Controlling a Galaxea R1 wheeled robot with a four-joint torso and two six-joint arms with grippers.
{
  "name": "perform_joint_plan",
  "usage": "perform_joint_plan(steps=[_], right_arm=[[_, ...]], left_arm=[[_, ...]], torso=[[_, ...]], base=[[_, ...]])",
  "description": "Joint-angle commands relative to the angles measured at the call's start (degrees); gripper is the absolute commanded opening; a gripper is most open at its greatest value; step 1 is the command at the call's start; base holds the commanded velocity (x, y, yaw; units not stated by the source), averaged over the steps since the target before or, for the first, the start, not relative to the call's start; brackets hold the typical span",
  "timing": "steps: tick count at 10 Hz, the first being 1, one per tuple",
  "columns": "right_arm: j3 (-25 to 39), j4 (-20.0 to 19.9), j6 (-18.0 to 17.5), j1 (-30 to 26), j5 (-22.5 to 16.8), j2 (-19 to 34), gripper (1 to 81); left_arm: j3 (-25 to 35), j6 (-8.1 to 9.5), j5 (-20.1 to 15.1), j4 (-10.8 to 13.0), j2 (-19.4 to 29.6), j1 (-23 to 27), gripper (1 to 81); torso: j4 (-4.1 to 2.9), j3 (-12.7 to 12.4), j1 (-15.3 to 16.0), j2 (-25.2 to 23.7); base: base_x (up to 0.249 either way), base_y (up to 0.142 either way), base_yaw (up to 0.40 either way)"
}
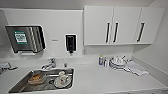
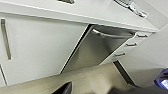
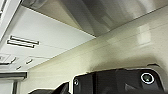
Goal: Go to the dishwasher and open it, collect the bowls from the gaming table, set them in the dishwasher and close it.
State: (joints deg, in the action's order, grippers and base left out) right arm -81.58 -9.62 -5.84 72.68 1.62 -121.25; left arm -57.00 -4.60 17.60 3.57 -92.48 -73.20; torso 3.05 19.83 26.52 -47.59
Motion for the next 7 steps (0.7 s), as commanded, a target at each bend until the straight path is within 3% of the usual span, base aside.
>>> perform_joint_plan(steps=[1,2,4,7], right_arm=[[4.51,-0.84,-0.84,-6.27,-2.24,4.32,81.1],[5.13,-0.67,-0.84,-6.71,-2.24,4.32,81.1],[5.82,-0.67,-0.84,-7.15,-2.24,4.32,81.1],[6.09,-0.66,-0.84,-7.15,-2.15,5.02,81.1]], left_arm=[[1.28,-0.24,-0.99,1.97,3.87,3.81,81.1],[1.37,-0.24,-0.90,2.05,3.96,3.81,81.1],[2.67,-0.15,1.30,2.58,4.83,4.94,81.1],[6.27,-0.15,0.41,5.03,5.36,6.45,81.1]], torso=[[0.00,4.41,3.58,-5.56],[0.00,1.64,4.80,-7.45],[0.00,3.24,6.84,-10.58],[0.00,3.80,10.62,-16.59]], base=[[0.000,0.000,0.000],[0.000,0.000,0.000],[0.000,0.000,0.000],[0.000,0.000,0.000]])
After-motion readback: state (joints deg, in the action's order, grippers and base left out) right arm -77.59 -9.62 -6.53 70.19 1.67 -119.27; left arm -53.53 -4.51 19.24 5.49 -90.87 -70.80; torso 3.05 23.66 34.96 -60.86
